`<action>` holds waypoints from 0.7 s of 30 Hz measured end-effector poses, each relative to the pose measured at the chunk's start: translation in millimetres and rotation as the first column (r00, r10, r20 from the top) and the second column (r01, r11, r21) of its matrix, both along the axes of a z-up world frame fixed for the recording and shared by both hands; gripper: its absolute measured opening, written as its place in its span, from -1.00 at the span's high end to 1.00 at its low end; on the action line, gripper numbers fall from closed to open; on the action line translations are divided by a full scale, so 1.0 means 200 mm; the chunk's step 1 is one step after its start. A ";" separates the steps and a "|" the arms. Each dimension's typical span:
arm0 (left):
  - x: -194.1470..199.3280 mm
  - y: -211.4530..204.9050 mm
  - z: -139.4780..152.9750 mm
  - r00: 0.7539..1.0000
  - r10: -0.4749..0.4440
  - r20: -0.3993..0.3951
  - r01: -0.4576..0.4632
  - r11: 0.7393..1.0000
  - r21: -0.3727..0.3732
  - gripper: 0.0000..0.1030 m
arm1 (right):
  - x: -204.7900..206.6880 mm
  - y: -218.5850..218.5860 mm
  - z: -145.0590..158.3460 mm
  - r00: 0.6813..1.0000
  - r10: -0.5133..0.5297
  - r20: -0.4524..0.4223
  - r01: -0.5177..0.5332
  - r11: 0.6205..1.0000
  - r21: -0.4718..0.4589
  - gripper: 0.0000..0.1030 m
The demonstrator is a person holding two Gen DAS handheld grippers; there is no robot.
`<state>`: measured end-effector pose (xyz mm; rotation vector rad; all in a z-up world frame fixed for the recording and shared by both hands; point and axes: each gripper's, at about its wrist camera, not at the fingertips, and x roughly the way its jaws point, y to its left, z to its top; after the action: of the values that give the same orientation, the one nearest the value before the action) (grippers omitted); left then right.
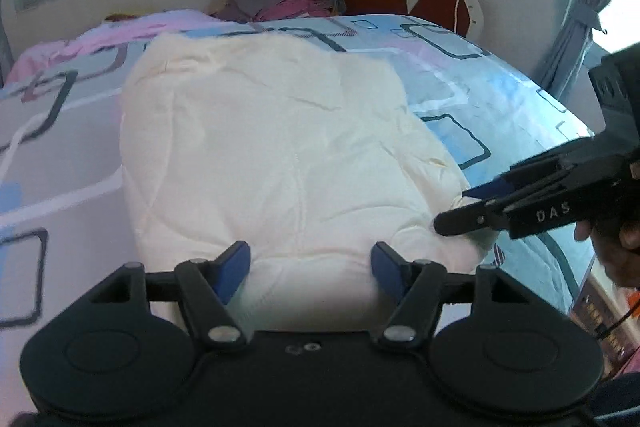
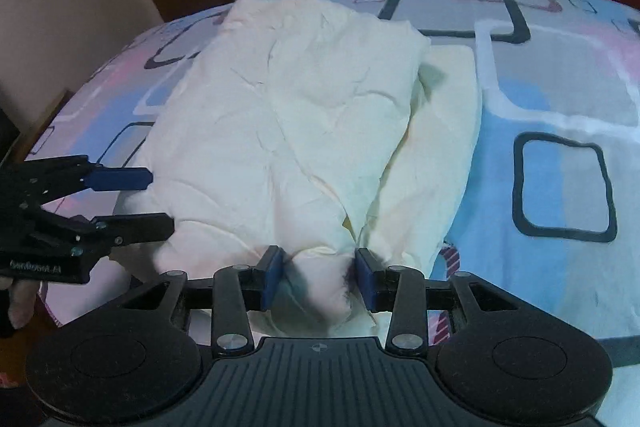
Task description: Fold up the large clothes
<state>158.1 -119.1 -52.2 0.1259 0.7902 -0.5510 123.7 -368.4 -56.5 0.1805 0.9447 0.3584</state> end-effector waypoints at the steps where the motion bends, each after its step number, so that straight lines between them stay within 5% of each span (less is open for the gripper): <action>1: 0.01 0.03 0.03 1.000 0.009 0.018 -0.009 1.000 -0.012 -0.34 | -0.01 -0.04 0.04 0.999 -0.022 0.026 0.022 1.000 0.022 0.24; 4: 0.07 0.15 0.09 0.994 0.090 0.061 -0.086 0.994 -0.067 -0.98 | -0.01 -0.22 0.08 0.981 -0.180 0.073 0.171 0.978 0.116 -0.96; 8: 0.23 0.36 0.00 0.974 0.214 -0.069 -0.225 0.948 -0.226 -0.98 | 0.15 -0.46 -0.15 0.953 -0.277 -0.126 0.303 0.899 0.316 -1.00; 11: 0.37 0.51 -0.17 0.919 0.237 -0.317 -0.353 0.851 -0.388 -0.88 | 0.24 -0.55 -0.35 0.928 -0.261 -0.267 0.366 0.775 0.516 -1.00; 13: 0.41 0.58 -0.27 0.876 0.249 -0.414 -0.434 0.782 -0.447 -0.86 | 0.27 -0.55 -0.43 0.928 -0.227 -0.294 0.362 0.731 0.579 -1.00; 17: 0.43 0.62 -0.37 0.852 0.229 -0.470 -0.469 0.734 -0.491 -0.83 | 0.33 -0.50 -0.50 0.942 -0.178 -0.283 0.317 0.748 0.583 -1.00; 21: 0.44 0.60 -0.40 0.850 0.214 -0.480 -0.467 0.729 -0.501 -0.82 | 0.39 -0.52 -0.57 0.950 -0.142 -0.279 0.298 0.683 0.666 -1.00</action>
<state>245.6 0.4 -131.8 -0.7504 0.9627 -0.4448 201.3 -471.9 -171.1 1.0571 0.9365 0.4695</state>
